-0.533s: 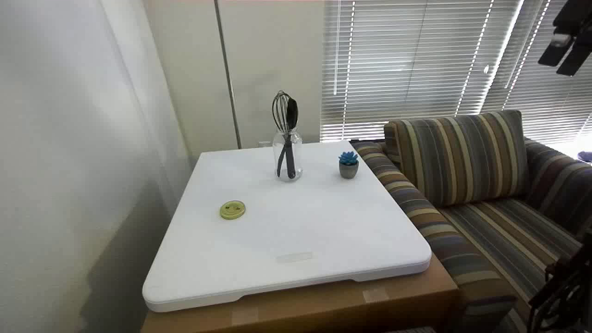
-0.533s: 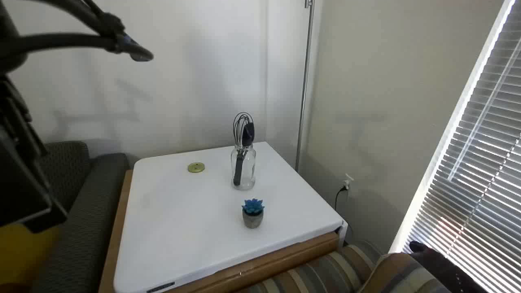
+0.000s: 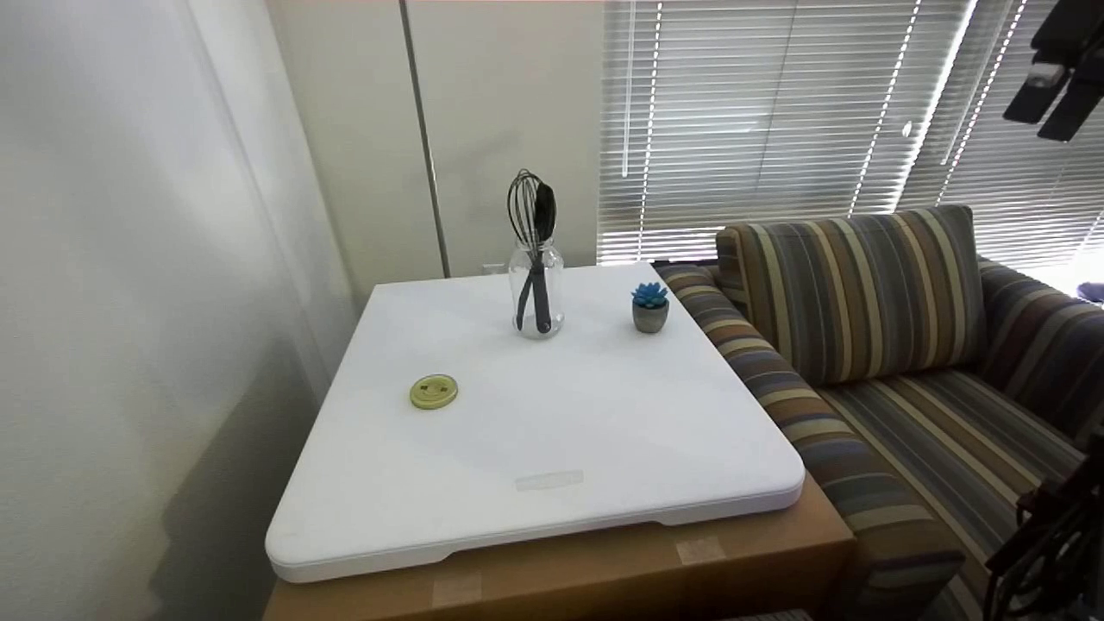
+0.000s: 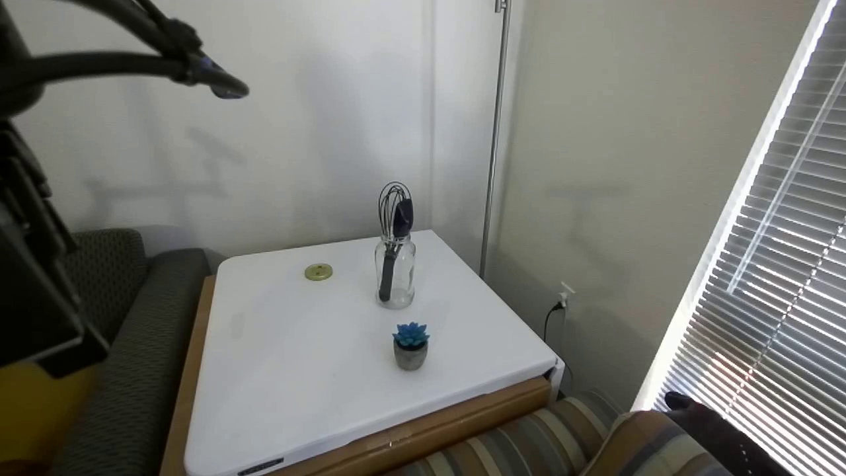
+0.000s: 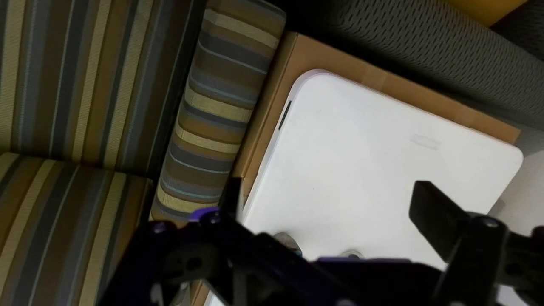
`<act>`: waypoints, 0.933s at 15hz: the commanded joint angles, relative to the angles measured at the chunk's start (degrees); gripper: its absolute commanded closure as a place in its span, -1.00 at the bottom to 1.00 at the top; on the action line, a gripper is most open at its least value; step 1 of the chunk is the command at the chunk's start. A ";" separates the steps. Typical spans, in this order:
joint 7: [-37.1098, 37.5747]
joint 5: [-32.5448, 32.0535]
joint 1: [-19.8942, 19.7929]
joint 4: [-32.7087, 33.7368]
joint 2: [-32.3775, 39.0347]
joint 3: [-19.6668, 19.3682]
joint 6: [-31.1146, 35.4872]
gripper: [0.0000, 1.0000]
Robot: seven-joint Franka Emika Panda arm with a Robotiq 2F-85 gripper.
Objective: Move the flowerpot to the left
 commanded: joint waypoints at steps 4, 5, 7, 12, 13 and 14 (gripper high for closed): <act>-1.40 1.81 0.42 0.57 3.09 2.83 3.47 -1.00; -2.01 2.33 1.46 0.71 4.23 3.12 4.55 -1.00; -2.95 4.15 3.65 1.24 6.82 3.63 6.34 -1.00; -4.82 8.27 6.00 0.75 9.28 4.88 8.01 -1.00; -6.11 9.40 6.71 1.28 11.45 4.87 8.64 -1.00; -6.75 9.85 6.96 1.90 13.15 4.93 9.01 -1.00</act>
